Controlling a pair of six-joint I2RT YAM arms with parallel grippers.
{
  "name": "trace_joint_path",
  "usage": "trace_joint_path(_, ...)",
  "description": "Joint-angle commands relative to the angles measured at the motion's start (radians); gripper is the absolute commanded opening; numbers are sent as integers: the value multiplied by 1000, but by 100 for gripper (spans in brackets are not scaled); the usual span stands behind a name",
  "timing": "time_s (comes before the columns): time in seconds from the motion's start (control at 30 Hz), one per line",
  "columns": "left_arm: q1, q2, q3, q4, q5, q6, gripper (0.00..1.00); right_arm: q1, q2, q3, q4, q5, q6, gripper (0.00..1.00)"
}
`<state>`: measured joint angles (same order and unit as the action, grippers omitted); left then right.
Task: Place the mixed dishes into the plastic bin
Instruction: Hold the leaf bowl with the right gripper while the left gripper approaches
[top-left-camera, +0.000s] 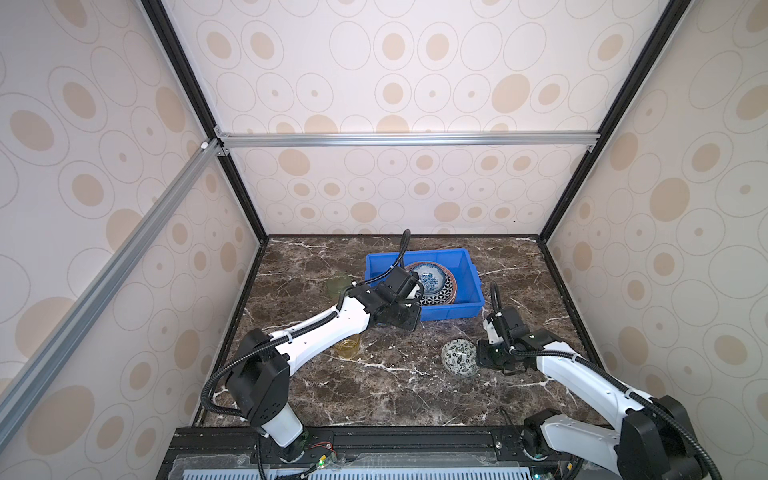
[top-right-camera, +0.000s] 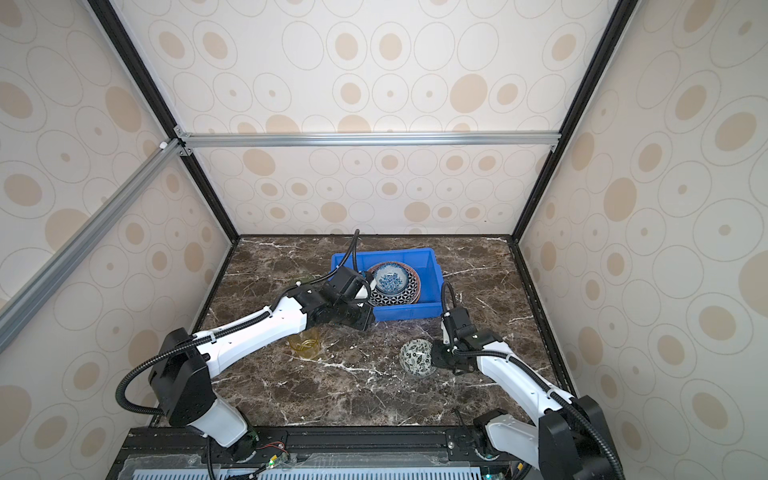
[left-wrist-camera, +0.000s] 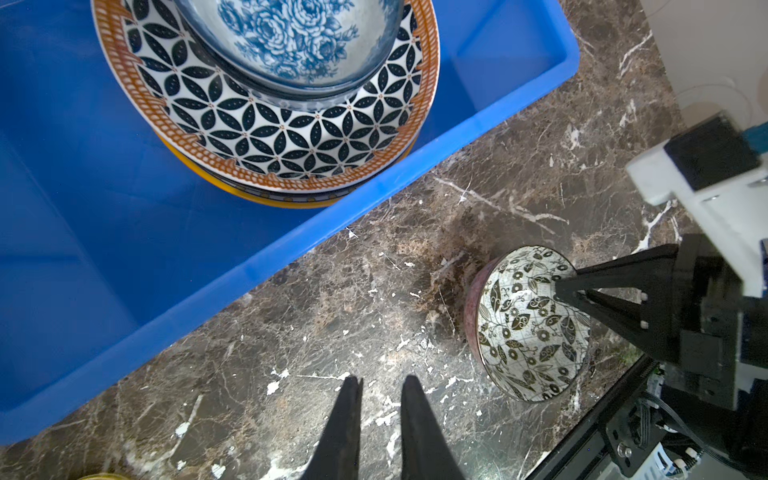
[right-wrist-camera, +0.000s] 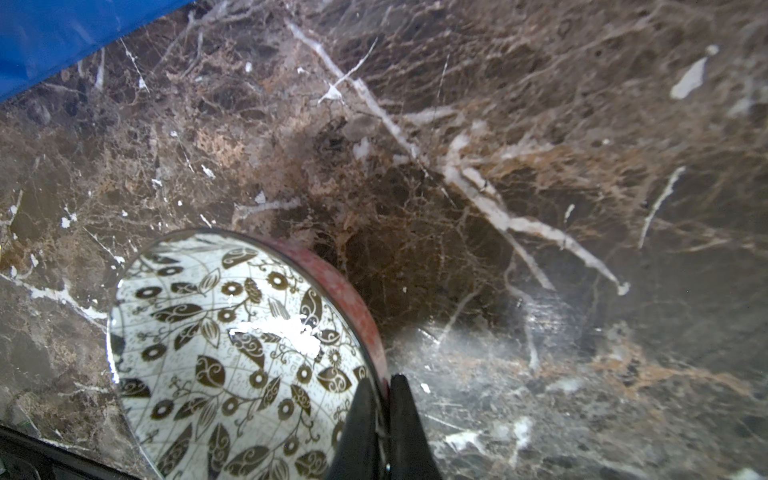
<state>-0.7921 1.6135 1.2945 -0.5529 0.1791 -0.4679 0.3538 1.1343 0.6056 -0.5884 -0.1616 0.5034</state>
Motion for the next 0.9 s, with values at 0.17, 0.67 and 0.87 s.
trace_joint_path(0.17, -6, -20, 0, 11, 1, 0, 19, 11, -16, 5, -34, 11, -8, 0)
trace_joint_path(0.67, -6, -26, 3, 5, -2, -9, 20, 21, -83, 22, -56, -7, -11, 0)
trace_joint_path(0.87, -6, -33, -1, 5, 1, -14, 20, 24, -116, 37, -74, -3, -7, 0)
